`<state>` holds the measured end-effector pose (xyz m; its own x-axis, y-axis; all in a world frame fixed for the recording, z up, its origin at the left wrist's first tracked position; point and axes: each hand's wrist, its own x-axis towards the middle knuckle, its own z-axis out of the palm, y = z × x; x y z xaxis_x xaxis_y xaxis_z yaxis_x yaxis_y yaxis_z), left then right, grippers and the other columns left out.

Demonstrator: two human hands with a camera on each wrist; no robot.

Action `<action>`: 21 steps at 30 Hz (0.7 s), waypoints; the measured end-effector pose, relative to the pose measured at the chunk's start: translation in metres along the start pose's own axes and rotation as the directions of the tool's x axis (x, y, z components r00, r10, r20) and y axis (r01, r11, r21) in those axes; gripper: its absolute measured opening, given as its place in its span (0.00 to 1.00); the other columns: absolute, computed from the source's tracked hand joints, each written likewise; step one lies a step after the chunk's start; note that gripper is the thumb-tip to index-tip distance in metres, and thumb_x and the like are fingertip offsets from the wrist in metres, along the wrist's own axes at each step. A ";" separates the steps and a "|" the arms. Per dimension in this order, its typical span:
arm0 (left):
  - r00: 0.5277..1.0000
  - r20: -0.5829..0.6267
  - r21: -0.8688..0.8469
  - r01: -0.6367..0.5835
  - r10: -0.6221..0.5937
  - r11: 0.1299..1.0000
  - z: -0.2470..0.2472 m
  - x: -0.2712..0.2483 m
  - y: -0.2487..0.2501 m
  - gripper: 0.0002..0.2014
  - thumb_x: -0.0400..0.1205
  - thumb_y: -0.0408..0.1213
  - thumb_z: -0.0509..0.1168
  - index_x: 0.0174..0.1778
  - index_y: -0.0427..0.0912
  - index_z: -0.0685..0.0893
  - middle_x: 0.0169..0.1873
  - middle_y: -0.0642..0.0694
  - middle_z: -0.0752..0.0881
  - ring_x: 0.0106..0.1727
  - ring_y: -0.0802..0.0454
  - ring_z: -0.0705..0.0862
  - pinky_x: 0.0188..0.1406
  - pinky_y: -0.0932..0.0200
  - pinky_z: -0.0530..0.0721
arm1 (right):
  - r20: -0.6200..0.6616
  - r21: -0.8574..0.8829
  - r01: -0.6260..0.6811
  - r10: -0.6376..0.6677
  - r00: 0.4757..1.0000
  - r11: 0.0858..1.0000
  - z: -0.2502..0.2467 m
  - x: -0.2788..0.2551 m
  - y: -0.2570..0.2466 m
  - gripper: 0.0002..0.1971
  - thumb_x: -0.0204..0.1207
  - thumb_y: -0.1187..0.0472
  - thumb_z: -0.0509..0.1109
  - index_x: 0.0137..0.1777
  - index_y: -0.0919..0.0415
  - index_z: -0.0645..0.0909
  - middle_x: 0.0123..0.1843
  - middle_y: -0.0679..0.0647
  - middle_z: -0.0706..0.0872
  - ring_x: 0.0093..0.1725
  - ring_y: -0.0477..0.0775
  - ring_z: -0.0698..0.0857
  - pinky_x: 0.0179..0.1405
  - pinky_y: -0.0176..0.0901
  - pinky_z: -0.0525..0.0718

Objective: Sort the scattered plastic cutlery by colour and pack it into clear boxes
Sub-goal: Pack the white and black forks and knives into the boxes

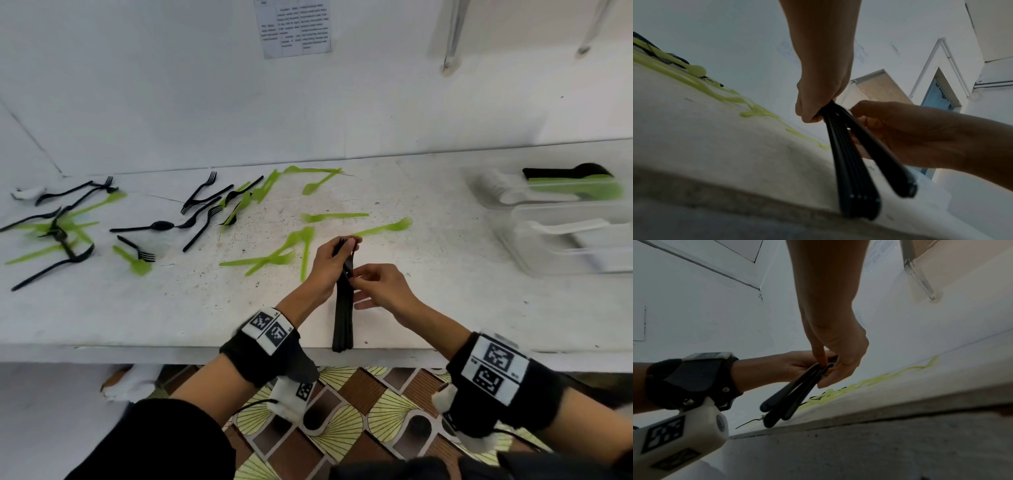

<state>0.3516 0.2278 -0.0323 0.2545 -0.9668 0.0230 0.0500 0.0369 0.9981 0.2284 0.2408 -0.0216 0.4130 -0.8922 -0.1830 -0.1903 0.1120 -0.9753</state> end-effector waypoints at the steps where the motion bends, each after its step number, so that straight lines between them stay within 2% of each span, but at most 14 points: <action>1: 1.000 -0.006 0.027 -0.011 0.011 1.000 0.000 0.001 0.000 0.08 0.85 0.32 0.59 0.53 0.36 0.82 0.43 0.51 0.83 0.45 0.63 0.81 0.47 0.74 0.78 | -0.005 0.017 -0.008 0.008 1.000 1.000 0.001 0.000 0.000 0.05 0.78 0.69 0.65 0.51 0.65 0.81 0.40 0.56 0.86 0.35 0.51 0.88 0.32 0.38 0.88; 3: 0.999 -0.005 0.069 -0.031 0.032 0.997 -0.001 0.004 0.001 0.07 0.84 0.31 0.61 0.54 0.37 0.83 0.42 0.51 0.83 0.44 0.61 0.81 0.44 0.73 0.77 | -0.022 0.059 -0.014 0.015 1.000 0.998 0.003 0.001 0.000 0.06 0.81 0.65 0.63 0.52 0.64 0.81 0.41 0.57 0.85 0.35 0.51 0.87 0.32 0.39 0.88; 5: 0.999 0.008 0.083 -0.038 0.038 0.996 -0.003 0.007 0.005 0.07 0.82 0.31 0.64 0.55 0.39 0.83 0.40 0.52 0.83 0.41 0.59 0.80 0.43 0.70 0.77 | -0.047 0.043 0.015 -0.013 0.999 0.999 0.003 0.002 -0.001 0.08 0.80 0.62 0.67 0.55 0.65 0.82 0.41 0.56 0.84 0.36 0.50 0.86 0.32 0.38 0.88; 7: 0.999 0.020 0.066 -0.046 0.045 0.997 -0.005 0.008 0.008 0.08 0.81 0.32 0.67 0.55 0.41 0.84 0.40 0.51 0.83 0.40 0.57 0.80 0.43 0.68 0.77 | -0.054 0.040 0.024 -0.022 0.998 0.999 -0.001 0.003 -0.001 0.10 0.78 0.63 0.69 0.57 0.66 0.82 0.41 0.58 0.83 0.36 0.52 0.84 0.31 0.40 0.89; 9: 0.998 0.015 0.047 -0.056 0.055 0.997 -0.009 0.008 0.011 0.08 0.80 0.32 0.67 0.55 0.41 0.84 0.43 0.48 0.85 0.40 0.60 0.81 0.38 0.70 0.76 | -0.038 0.078 0.022 -0.020 0.999 0.997 -0.006 0.002 -0.001 0.11 0.78 0.65 0.69 0.58 0.70 0.82 0.42 0.62 0.83 0.37 0.53 0.84 0.30 0.42 0.89; 11: 0.998 -0.005 0.063 -0.069 0.069 0.996 -0.011 0.008 0.013 0.09 0.80 0.32 0.67 0.56 0.41 0.84 0.42 0.49 0.85 0.37 0.66 0.81 0.33 0.73 0.75 | -0.017 0.109 0.033 -0.032 0.999 0.994 -0.008 0.001 -0.001 0.13 0.77 0.66 0.70 0.58 0.72 0.82 0.44 0.63 0.84 0.38 0.53 0.86 0.30 0.42 0.89; 13: 0.997 -0.029 0.077 -0.074 0.076 0.994 -0.012 0.008 0.015 0.09 0.79 0.33 0.69 0.55 0.40 0.84 0.40 0.52 0.84 0.36 0.67 0.82 0.35 0.74 0.77 | 0.005 0.122 0.041 -0.042 0.999 0.992 -0.008 0.000 -0.002 0.13 0.77 0.65 0.70 0.58 0.71 0.82 0.44 0.61 0.85 0.39 0.52 0.87 0.32 0.43 0.89; 16: 0.997 -0.042 0.088 -0.067 0.071 0.994 -0.008 0.006 0.017 0.05 0.79 0.35 0.69 0.50 0.41 0.85 0.40 0.54 0.85 0.40 0.65 0.82 0.40 0.74 0.78 | 0.010 0.088 0.070 -0.071 0.997 0.994 0.000 -0.001 -0.003 0.13 0.75 0.65 0.71 0.59 0.69 0.83 0.47 0.61 0.88 0.41 0.51 0.89 0.34 0.42 0.89; 18: 0.997 -0.045 0.070 -0.052 0.055 0.996 -0.004 0.003 0.017 0.01 0.79 0.35 0.69 0.43 0.45 0.83 0.37 0.53 0.83 0.33 0.60 0.79 0.36 0.69 0.76 | -0.027 0.060 0.100 -0.099 0.995 0.993 0.005 0.000 -0.002 0.14 0.76 0.66 0.71 0.60 0.67 0.83 0.48 0.60 0.89 0.41 0.47 0.88 0.33 0.38 0.89; 21: 0.995 -0.091 0.001 -0.028 0.028 1.000 -0.001 0.001 0.018 0.06 0.79 0.34 0.69 0.38 0.46 0.80 0.32 0.51 0.78 0.32 0.56 0.74 0.37 0.63 0.74 | -0.051 0.025 0.108 -0.106 0.993 0.994 0.009 0.002 -0.001 0.15 0.76 0.65 0.71 0.62 0.66 0.83 0.46 0.58 0.88 0.41 0.49 0.88 0.31 0.33 0.87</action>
<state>0.3538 0.2276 -0.0142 0.3428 -0.9383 0.0453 0.0415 0.0633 0.9971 0.2376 0.2433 -0.0219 0.3849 -0.9202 -0.0717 -0.1223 0.0262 -0.9921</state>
